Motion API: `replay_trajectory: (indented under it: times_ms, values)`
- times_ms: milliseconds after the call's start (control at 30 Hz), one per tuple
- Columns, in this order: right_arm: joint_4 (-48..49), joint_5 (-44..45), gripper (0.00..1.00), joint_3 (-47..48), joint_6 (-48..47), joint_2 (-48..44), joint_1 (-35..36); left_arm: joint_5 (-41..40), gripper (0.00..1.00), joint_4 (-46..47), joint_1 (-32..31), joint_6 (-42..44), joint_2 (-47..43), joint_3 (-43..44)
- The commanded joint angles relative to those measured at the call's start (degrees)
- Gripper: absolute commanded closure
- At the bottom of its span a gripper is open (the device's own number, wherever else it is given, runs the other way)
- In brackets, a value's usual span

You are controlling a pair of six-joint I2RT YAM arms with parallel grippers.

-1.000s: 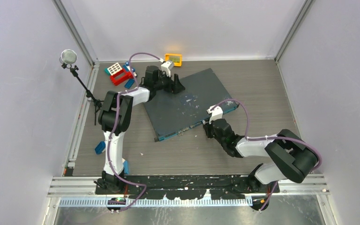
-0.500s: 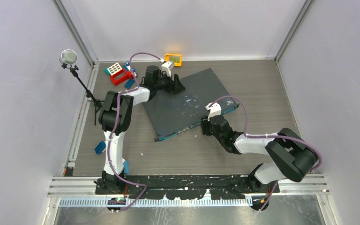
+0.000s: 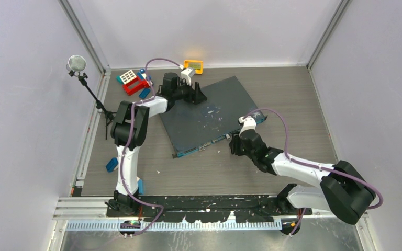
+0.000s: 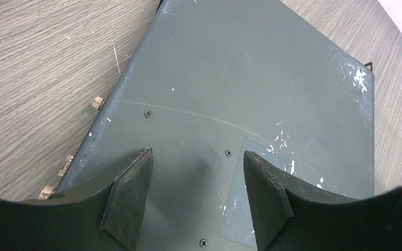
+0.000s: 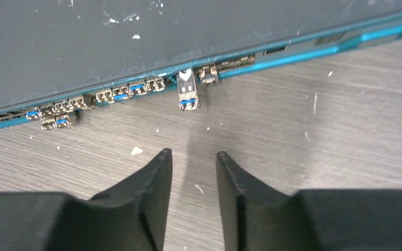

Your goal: Insert the plug into the switch port

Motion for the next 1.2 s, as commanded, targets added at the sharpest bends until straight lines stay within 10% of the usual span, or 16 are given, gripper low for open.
replay_trajectory:
  times_ms: [0, 233, 733, 1167]
  values:
    - [-1.5, -1.0, 0.67, -0.7, 5.9, -1.9, -0.2, 0.8, 0.35, -5.2, 0.0, -0.3, 2.4, 1.1]
    - [3.2, 3.5, 0.99, -3.7, 7.9, -1.1, -0.2, 0.9, 0.38, -7.4, 0.0, -0.3, 3.4, 3.2]
    - [12.7, 2.9, 1.00, 0.7, 7.0, 13.5, -0.9, 0.2, 0.51, -12.1, 0.1, -0.6, 5.2, 6.4]
    - [12.5, 0.3, 0.99, 1.0, 8.1, 14.7, -1.0, -5.9, 0.23, -10.9, 4.6, -3.4, 6.6, 15.9]
